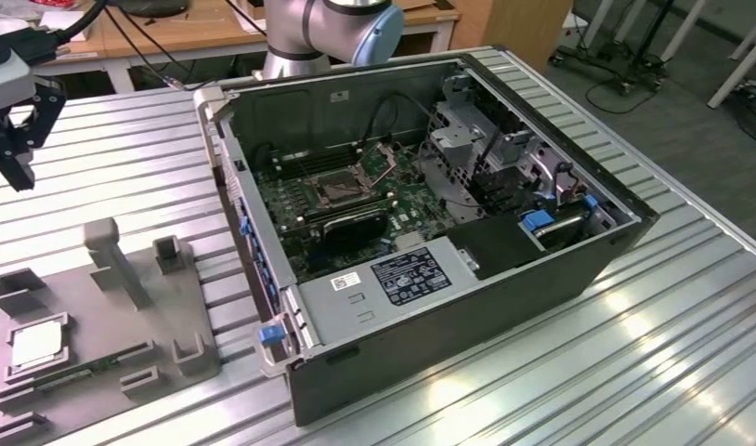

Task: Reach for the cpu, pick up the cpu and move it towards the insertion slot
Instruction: 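Reach for the cpu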

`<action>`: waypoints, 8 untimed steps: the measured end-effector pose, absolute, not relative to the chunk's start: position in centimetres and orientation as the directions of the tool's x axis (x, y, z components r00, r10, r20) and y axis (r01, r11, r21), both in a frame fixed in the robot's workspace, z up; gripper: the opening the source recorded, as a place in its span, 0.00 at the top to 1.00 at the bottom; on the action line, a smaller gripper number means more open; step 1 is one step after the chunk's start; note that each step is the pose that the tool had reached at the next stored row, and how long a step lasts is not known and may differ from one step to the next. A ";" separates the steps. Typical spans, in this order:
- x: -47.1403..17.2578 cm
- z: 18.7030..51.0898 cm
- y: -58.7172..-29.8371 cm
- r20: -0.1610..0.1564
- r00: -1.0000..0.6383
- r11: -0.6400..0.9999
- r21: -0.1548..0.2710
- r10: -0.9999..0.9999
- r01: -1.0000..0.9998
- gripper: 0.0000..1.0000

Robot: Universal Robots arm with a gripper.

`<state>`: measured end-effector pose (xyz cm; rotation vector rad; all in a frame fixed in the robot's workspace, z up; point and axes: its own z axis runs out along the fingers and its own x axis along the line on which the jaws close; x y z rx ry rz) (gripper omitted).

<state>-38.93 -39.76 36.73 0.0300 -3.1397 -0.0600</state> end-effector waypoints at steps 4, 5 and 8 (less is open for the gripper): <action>-39.1 36.7 -39.8 0.001 -1.000 0.999 0.038 -0.019 -0.019 0.89; -39.2 36.7 -39.7 0.001 -1.000 0.999 0.038 -0.019 -0.019 0.89; -39.5 36.6 -39.8 0.001 -1.000 0.999 0.038 -0.019 -0.019 0.89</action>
